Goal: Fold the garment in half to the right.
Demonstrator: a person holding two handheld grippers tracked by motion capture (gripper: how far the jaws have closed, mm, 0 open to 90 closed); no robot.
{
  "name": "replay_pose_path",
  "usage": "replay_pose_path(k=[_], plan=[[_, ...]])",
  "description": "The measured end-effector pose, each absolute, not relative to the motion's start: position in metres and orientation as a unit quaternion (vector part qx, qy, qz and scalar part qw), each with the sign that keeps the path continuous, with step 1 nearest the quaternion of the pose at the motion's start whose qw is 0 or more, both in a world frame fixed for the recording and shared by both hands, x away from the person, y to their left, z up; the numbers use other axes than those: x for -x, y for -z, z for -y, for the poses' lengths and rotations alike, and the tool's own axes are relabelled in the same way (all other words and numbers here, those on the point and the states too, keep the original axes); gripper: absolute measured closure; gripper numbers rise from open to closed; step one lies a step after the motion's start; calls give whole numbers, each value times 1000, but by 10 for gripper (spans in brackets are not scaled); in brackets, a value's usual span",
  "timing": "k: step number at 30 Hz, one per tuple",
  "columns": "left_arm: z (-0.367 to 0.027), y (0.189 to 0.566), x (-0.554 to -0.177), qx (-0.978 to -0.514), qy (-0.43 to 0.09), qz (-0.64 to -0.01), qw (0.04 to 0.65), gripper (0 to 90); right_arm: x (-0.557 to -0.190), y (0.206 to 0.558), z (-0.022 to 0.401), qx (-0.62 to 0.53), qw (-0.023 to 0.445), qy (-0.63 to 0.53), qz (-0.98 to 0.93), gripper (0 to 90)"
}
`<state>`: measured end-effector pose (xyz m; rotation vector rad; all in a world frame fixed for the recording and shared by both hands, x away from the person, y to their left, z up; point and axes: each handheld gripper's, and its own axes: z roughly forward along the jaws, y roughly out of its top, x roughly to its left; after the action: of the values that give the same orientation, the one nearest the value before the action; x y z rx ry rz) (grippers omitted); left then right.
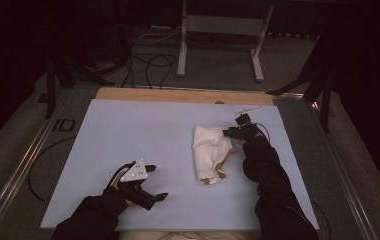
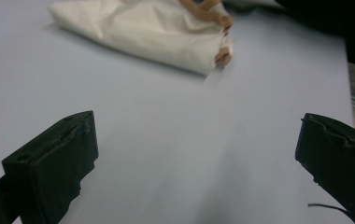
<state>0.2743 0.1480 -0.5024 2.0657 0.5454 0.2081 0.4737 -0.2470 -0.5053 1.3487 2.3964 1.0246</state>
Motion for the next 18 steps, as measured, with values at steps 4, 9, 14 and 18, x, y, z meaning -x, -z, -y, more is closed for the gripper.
replay_pose_path(k=[4,9,14,18], plan=[[-156,506,-273,-843,-106,-232,474,2,-473,503,246,-444,118,-338,-822,847],[-165,508,-272,-831,-126,-246,482,2,-469,497,242,-425,152,-338,-826,868],[-173,511,-272,-826,-138,-261,481,2,-467,489,245,-423,169,-362,-813,868],[-177,510,-272,-818,-144,-267,489,2,-466,483,249,-421,184,-385,-800,868]])
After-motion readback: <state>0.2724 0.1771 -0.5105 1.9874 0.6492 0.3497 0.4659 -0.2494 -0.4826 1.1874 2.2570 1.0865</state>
